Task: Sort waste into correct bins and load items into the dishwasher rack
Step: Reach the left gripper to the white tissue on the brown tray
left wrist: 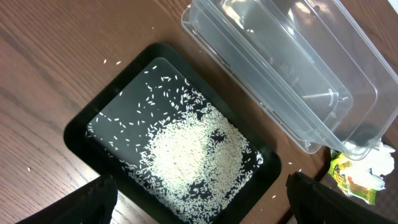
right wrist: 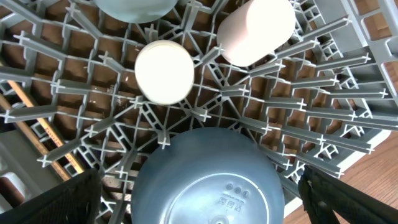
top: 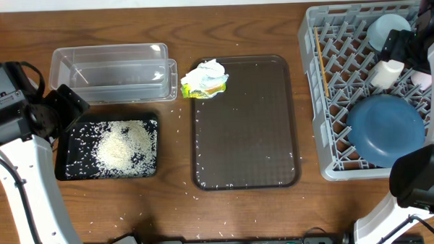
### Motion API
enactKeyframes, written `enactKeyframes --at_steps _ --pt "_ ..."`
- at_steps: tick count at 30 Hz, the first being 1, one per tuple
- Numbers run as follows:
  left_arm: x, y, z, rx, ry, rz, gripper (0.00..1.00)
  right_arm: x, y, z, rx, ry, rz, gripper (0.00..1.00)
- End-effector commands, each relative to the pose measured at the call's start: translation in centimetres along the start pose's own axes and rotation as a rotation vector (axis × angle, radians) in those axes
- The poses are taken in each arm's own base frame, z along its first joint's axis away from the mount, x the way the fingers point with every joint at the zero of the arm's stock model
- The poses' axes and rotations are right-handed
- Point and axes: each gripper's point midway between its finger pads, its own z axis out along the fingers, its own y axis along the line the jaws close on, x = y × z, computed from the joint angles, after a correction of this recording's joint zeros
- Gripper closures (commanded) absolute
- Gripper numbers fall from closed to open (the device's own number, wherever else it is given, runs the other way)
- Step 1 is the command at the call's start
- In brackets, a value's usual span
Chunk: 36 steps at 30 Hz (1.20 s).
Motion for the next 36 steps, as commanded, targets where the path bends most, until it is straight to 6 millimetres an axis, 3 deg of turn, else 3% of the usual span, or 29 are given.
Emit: enactKeyframes --at_steps 1,14,20,24,26,30,32,36 --pt "-0.3 0.1 -0.3 -0.002 -0.012 -0.015 0.1 -0.1 -0.1 -0.5 -0.008 -0.009 0.015 0.01" --pt "-0.7 -0.1 -0.3 0.006 -0.029 -0.014 0.1 -0.1 -0.1 -0.5 -0.008 -0.009 0.015 0.01" --pt "2.0 -4.0 -0.9 0.223 0.14 -0.242 0.1 -0.1 -0.1 -0.5 -0.008 -0.009 0.015 0.01" --pt "2.2 -4.5 -1.1 0.247 0.168 -0.307 0.1 -0.1 -0.1 -0.5 -0.008 -0.009 0.015 0.01" --pt "3.1 -6.2 -1.8 0.342 0.234 -0.304 0.1 -0.1 -0.1 -0.5 -0.008 -0.009 0.015 0.01" --pt "4.6 -14.3 -5.5 0.75 0.258 0.065 0.15 -0.1 -0.1 -0.5 -0.008 -0.009 0.015 0.01" --pt "6.2 -16.9 -6.1 0.769 0.26 0.147 0.14 -0.1 -0.1 -0.5 -0.008 -0.009 0.015 0.01" --pt "7.9 -20.7 -5.8 0.615 0.137 0.309 0.14 -0.1 -0.1 -0.5 -0.008 -0.009 0.015 0.01"
